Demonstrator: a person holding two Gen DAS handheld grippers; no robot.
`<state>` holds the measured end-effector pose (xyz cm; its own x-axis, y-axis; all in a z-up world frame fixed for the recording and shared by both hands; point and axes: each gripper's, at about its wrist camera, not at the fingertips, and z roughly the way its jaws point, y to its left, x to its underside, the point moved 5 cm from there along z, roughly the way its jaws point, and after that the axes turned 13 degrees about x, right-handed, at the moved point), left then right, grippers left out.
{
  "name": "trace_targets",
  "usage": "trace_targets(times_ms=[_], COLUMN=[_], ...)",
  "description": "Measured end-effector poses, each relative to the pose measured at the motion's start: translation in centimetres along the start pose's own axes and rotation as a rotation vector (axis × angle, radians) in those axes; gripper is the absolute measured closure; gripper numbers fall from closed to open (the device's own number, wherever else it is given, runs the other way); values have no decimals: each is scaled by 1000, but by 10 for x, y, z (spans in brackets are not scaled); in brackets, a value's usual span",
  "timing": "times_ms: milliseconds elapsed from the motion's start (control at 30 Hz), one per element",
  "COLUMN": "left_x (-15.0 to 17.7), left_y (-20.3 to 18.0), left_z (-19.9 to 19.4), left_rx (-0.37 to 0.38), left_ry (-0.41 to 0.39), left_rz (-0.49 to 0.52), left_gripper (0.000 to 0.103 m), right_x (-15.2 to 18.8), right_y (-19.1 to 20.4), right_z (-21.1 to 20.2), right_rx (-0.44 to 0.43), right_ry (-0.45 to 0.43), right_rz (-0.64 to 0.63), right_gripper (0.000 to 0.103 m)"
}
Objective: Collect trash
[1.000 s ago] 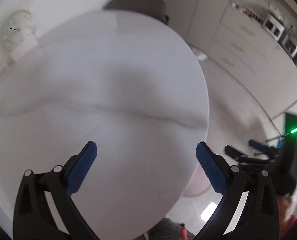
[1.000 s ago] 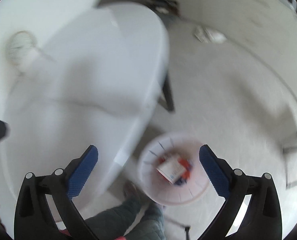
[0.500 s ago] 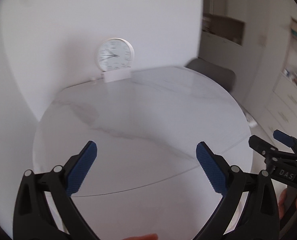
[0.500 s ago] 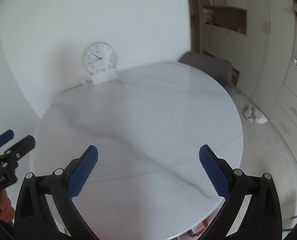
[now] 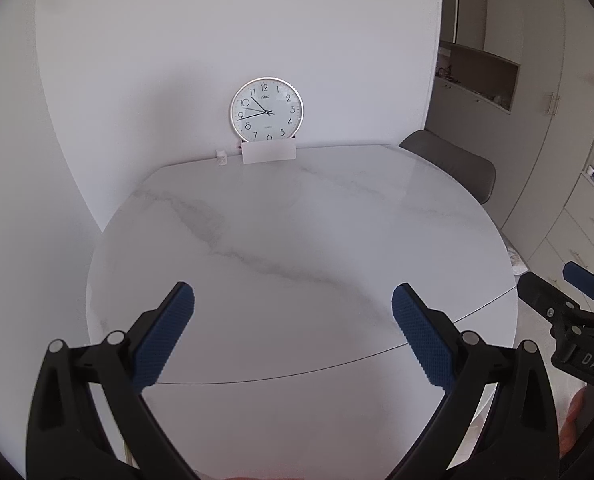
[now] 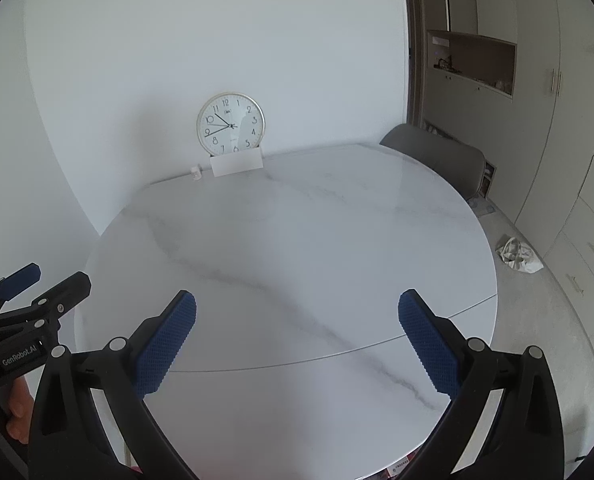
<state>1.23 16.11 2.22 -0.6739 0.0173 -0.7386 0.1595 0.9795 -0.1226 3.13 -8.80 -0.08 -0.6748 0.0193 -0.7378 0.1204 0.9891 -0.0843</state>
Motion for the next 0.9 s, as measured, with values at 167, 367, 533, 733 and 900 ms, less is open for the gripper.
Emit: trace_targets(times_ms=[167, 367, 533, 733, 900], left_x=[1, 2, 2, 3, 4], left_y=[-1, -4, -6, -5, -2], left_z=[6, 12, 14, 16, 18], left_rx=[4, -7, -3, -1, 1], left_ry=[13, 25, 29, 34, 38], left_rz=[-5, 4, 6, 1, -2], left_gripper=[8, 8, 8, 8, 8], right_x=[5, 8, 10, 10, 12], right_y=[3, 7, 6, 7, 7], right_z=[3, 7, 8, 9, 10], right_rx=[8, 6, 11, 11, 12], right_ry=[20, 28, 34, 34, 38], right_rz=[-7, -16, -11, -16, -21], right_gripper=[3, 3, 3, 3, 3])
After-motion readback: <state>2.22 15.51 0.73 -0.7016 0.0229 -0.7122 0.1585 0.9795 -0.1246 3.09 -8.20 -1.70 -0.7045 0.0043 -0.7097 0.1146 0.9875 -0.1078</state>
